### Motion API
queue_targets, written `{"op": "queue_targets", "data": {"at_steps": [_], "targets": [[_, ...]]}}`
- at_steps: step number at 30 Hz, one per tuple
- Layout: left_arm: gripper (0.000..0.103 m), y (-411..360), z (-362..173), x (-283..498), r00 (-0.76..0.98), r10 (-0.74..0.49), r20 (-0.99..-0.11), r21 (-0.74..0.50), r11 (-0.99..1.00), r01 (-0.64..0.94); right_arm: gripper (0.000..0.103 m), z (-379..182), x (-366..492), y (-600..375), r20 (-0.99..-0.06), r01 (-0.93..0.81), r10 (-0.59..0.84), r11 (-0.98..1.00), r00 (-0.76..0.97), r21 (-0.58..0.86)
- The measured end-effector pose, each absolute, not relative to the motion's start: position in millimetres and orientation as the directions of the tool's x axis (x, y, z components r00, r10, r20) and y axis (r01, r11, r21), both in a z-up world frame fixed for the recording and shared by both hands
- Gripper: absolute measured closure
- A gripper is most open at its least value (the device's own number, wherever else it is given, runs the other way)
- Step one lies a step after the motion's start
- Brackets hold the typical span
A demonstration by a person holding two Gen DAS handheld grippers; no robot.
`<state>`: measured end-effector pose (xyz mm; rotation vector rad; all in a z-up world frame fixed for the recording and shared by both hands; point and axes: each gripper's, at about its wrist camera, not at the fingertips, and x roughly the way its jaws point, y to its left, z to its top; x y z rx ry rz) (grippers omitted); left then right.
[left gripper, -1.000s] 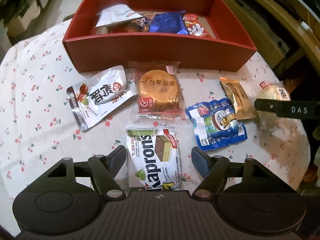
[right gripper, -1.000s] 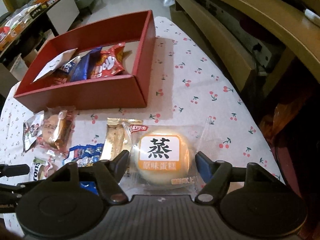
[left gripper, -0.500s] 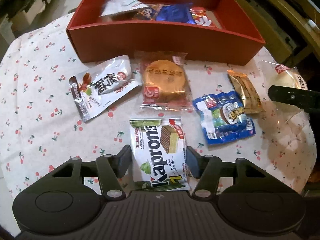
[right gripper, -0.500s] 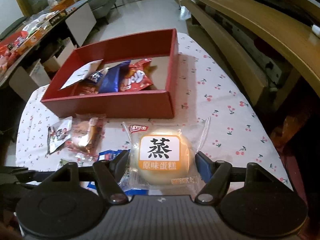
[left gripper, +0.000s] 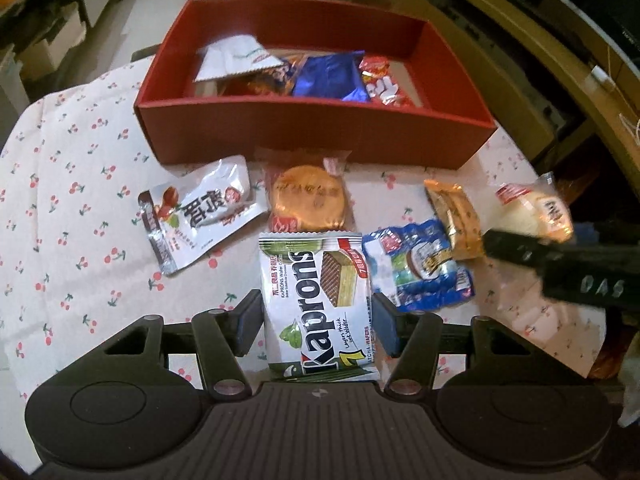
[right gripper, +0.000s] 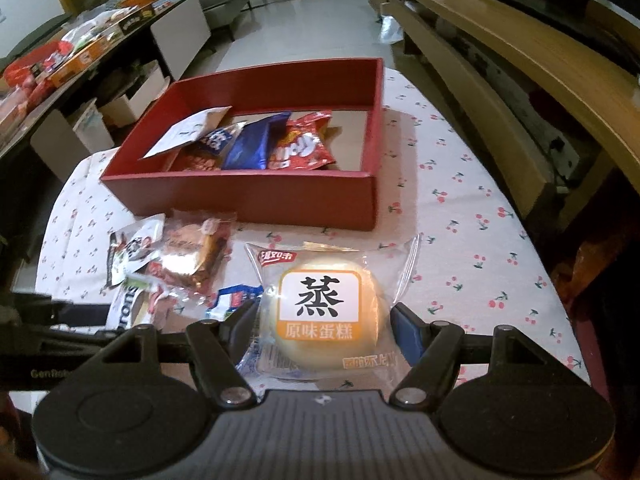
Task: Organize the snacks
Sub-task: 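Grasp the white Kaprons wafer with the left gripper while the right gripper holds the cake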
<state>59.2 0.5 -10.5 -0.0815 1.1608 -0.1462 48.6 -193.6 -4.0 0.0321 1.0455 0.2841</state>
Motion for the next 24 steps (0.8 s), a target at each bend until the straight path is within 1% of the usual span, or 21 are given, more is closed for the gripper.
{"op": "queue_targets", "data": {"at_steps": [11,24], "targets": [[0.038,1,-2,69,0.419,-0.184,-0.889,-0.171,0.983,0.069,0.019,1,50,-175,-0.840,-0.266,0.275,0.950,0.468,0.162],[0.038,0,1,70,0.432,-0.182,-0.883,-0.169,0.983,0.069,0.019,6,53,-174,-0.831,-0.264,0.284,0.949,0.479,0.172]]}}
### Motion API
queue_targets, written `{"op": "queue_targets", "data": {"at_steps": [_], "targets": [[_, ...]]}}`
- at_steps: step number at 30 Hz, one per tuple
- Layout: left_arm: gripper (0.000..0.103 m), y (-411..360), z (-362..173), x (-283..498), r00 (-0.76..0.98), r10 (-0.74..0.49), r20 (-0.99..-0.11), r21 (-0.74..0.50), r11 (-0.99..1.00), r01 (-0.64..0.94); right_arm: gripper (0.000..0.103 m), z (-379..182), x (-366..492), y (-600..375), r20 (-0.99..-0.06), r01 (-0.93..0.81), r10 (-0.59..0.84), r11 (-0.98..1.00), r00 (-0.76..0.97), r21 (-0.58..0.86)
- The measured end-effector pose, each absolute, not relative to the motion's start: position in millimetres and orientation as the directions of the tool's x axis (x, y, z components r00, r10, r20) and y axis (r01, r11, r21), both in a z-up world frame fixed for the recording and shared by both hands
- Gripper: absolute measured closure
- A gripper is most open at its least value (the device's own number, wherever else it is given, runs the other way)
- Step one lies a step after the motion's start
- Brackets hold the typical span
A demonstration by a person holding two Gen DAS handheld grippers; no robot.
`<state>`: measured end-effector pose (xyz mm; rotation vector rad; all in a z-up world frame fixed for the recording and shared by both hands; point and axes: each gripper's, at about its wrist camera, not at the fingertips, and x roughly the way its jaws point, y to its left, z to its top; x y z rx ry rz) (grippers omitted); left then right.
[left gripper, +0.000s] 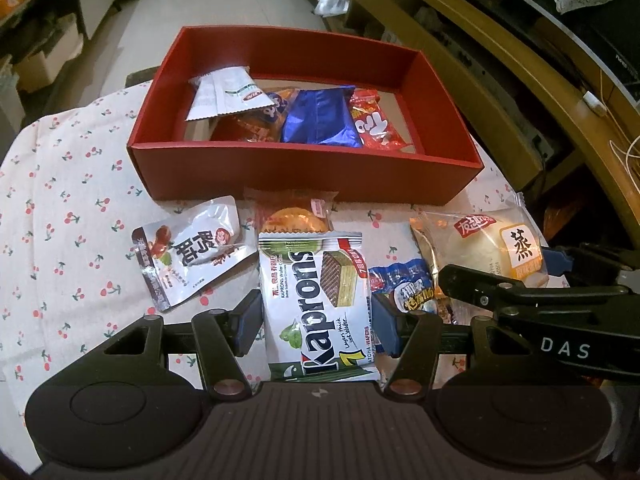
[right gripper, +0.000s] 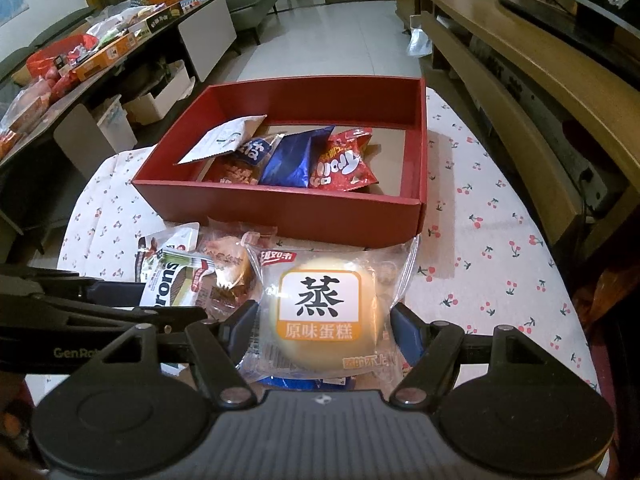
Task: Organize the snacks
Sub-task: 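Grasp the white Kaprons wafer with the left gripper while the right gripper holds the cake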
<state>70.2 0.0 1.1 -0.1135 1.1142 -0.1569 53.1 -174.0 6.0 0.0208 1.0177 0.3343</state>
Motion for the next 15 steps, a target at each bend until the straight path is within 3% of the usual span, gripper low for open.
{"op": "queue_targets", "data": {"at_steps": [15], "targets": [[0.038,2.8,9.5,71.0,0.454,-0.185,-0.871,-0.175,0.982,0.064,0.019,13.4,56.2,-175.4,-0.813,-0.256,0.302,0.947,0.497,0.195]]}}
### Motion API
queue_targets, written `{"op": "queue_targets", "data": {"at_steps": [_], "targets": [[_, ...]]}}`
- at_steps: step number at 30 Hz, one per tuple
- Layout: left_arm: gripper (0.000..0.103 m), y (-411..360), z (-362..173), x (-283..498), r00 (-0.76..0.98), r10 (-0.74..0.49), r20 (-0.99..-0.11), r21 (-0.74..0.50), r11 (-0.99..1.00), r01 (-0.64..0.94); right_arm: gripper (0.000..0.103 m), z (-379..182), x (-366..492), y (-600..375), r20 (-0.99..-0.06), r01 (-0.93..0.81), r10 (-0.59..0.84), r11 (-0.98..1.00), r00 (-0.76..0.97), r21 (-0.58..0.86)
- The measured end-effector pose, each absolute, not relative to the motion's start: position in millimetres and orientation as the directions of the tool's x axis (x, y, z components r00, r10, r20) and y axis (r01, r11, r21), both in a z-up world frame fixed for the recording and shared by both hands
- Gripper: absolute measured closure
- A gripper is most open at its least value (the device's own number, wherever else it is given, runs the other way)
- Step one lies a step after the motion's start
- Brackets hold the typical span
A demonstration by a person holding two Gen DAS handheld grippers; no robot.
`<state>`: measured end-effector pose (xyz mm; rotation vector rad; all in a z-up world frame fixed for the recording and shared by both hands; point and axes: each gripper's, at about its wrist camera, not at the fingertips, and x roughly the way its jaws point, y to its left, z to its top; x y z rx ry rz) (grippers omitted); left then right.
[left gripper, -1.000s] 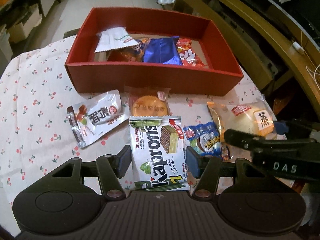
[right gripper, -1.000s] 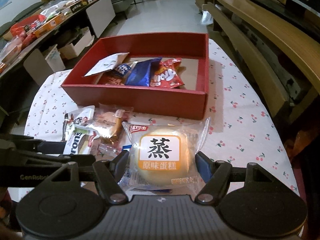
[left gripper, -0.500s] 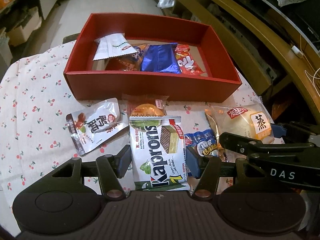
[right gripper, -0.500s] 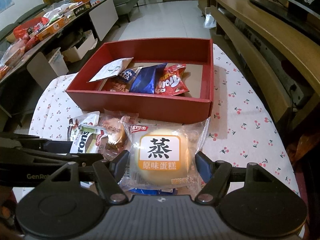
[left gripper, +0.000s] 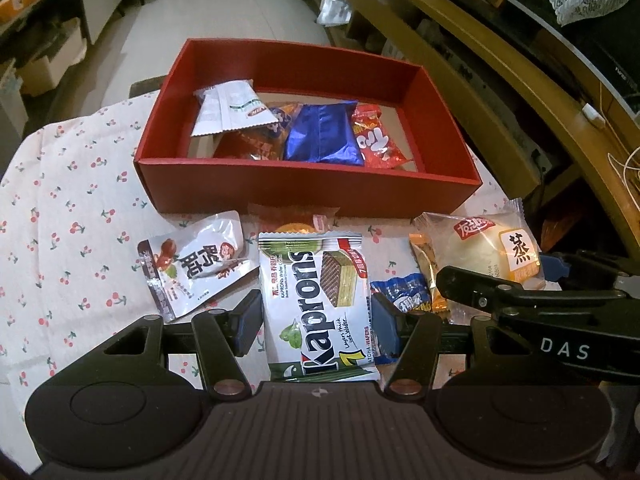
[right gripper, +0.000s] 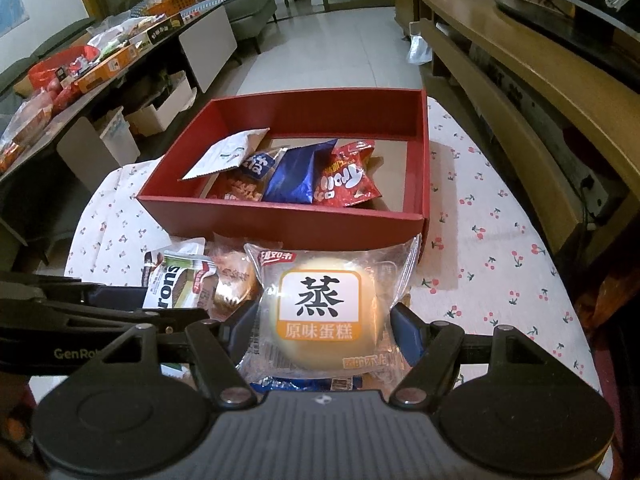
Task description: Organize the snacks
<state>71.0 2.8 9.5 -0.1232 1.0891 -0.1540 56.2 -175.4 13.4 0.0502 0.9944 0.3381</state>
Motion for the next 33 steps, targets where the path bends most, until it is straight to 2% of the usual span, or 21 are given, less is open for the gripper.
{"op": "queue_targets", "data": {"at_steps": [33], "targets": [[0.039,0,34,85,0.529,-0.186,-0.828,-0.178,0.982,0.068,0.019,37,68,-182,-0.750,-0.230,0.339,0.940,0.567,0.252]]}}
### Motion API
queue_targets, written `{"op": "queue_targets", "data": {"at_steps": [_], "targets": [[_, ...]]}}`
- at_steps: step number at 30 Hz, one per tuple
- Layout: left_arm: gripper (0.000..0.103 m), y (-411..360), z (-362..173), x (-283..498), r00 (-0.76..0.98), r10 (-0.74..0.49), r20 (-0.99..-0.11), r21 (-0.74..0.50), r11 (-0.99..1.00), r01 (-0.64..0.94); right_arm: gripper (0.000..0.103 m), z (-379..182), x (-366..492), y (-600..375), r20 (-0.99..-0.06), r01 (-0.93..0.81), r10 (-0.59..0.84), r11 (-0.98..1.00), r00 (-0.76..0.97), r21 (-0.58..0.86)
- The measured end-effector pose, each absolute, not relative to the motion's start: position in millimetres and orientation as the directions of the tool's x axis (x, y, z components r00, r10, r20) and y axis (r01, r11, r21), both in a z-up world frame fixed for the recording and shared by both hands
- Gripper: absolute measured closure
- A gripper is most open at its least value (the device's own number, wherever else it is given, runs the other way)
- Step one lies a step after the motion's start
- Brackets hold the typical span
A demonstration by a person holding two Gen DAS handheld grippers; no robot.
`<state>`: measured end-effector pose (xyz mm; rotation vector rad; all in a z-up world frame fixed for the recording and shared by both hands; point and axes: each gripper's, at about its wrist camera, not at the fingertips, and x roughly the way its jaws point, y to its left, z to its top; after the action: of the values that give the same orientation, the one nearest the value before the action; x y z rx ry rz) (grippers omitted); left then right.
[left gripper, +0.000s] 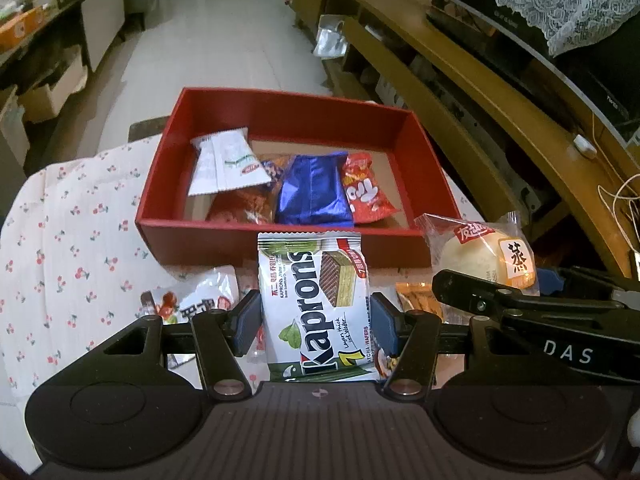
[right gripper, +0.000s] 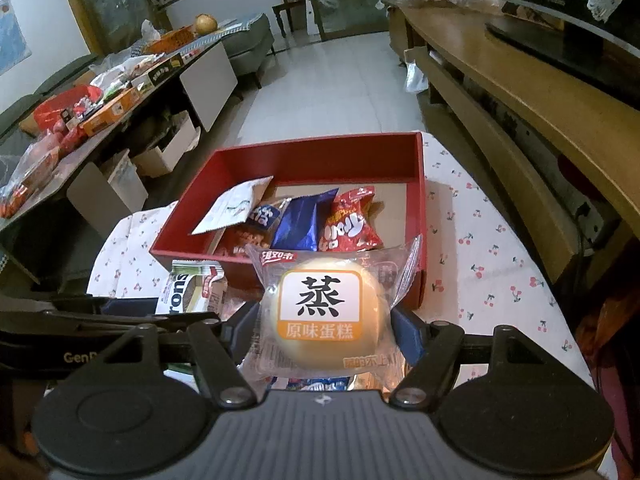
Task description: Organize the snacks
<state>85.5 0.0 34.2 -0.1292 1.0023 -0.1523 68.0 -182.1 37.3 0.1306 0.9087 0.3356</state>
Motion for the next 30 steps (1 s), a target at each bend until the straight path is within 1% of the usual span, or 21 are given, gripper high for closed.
{"op": "queue_targets", "data": {"at_steps": [19,30], "targets": [[0.039,2,51,119,0.577,-0.170,-0.798,-0.171,0.984,0.054,0.019,53,99,-182,-0.704,-0.201,0.360,0.932,0.612,0.302],[0.039,8,48,164,0.587,-0.137,-0.798,-0.159,0.987,0.015,0.019,48,149,-171,-0.711,-0.185,0.334,0.942,0.619,0.281]]}}
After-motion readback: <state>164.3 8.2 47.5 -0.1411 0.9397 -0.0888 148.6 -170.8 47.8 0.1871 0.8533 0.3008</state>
